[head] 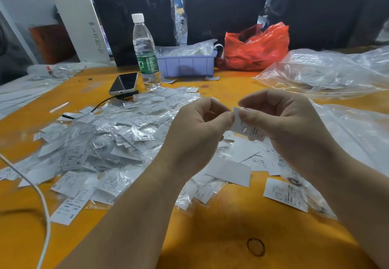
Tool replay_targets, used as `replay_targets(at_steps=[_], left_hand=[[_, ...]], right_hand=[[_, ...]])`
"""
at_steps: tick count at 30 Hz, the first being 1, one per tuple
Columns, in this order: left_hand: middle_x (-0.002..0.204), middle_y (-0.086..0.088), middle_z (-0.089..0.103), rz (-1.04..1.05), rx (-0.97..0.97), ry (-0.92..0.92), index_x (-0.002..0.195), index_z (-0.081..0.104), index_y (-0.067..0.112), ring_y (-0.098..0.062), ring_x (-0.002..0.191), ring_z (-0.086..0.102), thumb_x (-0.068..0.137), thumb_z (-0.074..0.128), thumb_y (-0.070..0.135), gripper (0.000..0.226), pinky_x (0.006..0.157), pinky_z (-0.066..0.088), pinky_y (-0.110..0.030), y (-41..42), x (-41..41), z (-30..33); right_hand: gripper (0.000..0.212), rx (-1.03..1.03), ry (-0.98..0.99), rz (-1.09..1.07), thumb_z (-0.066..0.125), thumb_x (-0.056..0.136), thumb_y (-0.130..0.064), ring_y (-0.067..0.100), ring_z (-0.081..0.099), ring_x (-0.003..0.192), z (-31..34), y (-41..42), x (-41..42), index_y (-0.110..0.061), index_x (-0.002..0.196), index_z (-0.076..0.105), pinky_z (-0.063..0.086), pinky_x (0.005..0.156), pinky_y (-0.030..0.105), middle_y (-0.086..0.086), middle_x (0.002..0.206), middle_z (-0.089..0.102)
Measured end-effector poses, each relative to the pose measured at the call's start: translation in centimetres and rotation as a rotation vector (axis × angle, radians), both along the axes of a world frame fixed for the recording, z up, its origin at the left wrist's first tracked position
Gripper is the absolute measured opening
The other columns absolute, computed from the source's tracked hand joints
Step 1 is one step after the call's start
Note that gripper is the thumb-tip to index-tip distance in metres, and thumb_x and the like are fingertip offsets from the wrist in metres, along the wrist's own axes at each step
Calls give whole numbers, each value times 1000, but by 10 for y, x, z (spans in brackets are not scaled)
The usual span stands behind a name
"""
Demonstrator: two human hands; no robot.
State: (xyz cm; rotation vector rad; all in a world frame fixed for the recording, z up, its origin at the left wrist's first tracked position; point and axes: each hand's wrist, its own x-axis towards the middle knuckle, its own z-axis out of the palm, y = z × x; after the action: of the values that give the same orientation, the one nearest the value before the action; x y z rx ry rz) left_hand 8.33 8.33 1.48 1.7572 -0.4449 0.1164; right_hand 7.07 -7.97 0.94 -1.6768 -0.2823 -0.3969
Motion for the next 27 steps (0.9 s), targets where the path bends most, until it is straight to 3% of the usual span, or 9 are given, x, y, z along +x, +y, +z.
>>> replay_targets(at_steps=[5,8,12,15,17,19,22,25,27], left_hand=[[66,9,63,-49,37,-22,81,67,13,-3,60,56,92,63,28,19,51,42,-12,0,-1,0],[65,11,64,-39,118,-26,82,68,19,0,59,56,89,68,21,7,50,41,-12,1,1,-3],[59,13,60,5,110,26,76,67,24,-2,56,53,90,65,14,17,51,41,-15,7,8,-2],[57,13,58,81,148,75,75,67,21,-3,51,48,90,59,10,21,50,39,-20,15,14,-1],[62,12,60,155,260,69,76,66,18,-1,45,46,90,53,11,21,42,34,-16,19,17,-1],[71,9,61,261,429,31,77,64,18,-5,55,51,90,50,16,18,41,34,-18,23,20,-2],[81,5,62,405,660,47,78,61,24,-15,73,56,86,50,23,14,54,42,-29,28,22,-1],[99,1,61,491,849,45,95,64,24,-21,91,56,83,56,23,14,76,53,-39,30,21,-3],[115,-2,55,528,936,-1,113,60,25,-24,105,51,82,59,21,31,87,49,-40,30,21,-5]], right_hand=[[9,1,-3,-8,73,83,-12,13,69,74,-1,0,0,-21,86,72,54,61,26,-4,78,73],[9,4,16,8,73,83,-12,11,68,72,-1,2,-1,-19,88,72,53,60,23,-4,76,72],[17,-26,110,24,70,84,-10,19,71,76,3,-1,0,-17,99,69,55,62,23,5,84,74],[19,-44,190,-4,67,87,-5,24,69,75,5,-4,2,-17,102,67,60,66,31,10,88,74],[18,-179,240,-28,66,88,-8,24,68,81,4,-5,3,-19,102,66,59,73,35,7,91,73],[15,-440,253,-33,68,88,-21,13,66,88,0,-7,4,-25,102,67,55,77,31,-5,96,70],[23,-785,268,17,68,83,-43,-1,54,99,-5,-6,2,-36,105,65,44,79,21,-22,105,57],[36,-1025,338,122,70,74,-57,1,42,112,-10,-4,1,-42,106,60,43,92,28,-21,117,45],[39,-1079,361,156,72,72,-58,1,36,118,-12,-3,0,-43,105,59,41,98,31,-23,123,41]])
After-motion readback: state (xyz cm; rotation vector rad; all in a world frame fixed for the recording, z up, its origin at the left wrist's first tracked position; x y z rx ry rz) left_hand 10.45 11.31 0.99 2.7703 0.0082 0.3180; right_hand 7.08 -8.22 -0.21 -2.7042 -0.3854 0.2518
